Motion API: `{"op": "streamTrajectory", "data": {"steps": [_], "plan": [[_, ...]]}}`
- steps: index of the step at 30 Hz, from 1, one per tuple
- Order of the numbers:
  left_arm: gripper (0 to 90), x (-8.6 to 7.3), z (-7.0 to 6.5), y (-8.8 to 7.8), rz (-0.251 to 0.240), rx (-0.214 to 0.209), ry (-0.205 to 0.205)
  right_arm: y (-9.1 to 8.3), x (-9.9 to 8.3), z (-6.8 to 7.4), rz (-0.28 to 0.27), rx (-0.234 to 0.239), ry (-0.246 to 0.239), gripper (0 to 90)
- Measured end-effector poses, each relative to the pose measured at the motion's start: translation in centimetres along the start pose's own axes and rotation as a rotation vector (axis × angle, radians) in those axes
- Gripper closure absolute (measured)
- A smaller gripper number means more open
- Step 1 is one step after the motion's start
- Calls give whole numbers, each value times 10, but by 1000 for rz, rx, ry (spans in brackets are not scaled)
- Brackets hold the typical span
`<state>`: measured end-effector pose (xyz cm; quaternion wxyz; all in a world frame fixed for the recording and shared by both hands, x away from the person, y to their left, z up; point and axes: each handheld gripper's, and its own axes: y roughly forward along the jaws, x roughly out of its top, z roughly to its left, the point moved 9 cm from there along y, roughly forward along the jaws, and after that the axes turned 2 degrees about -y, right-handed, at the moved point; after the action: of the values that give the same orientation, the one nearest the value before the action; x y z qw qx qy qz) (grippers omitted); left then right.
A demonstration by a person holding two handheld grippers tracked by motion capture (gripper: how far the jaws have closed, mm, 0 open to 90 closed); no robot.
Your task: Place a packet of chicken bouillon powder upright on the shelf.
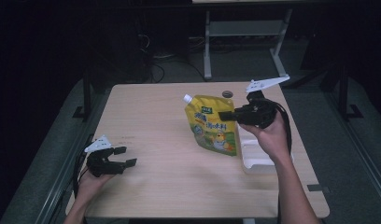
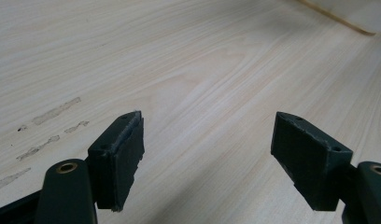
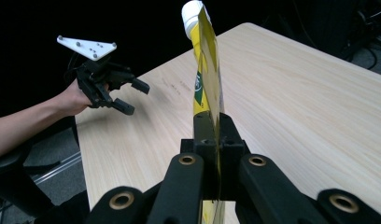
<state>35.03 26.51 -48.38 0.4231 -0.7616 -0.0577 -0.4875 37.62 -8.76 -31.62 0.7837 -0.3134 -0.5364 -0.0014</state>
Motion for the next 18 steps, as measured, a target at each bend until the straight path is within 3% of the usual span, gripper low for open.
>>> {"op": "streamTrajectory", "data": {"steps": [18], "plan": [[252,0,1,-1,-4,11,-3,-39,-11,-16,-34,-51,32,896]]}}
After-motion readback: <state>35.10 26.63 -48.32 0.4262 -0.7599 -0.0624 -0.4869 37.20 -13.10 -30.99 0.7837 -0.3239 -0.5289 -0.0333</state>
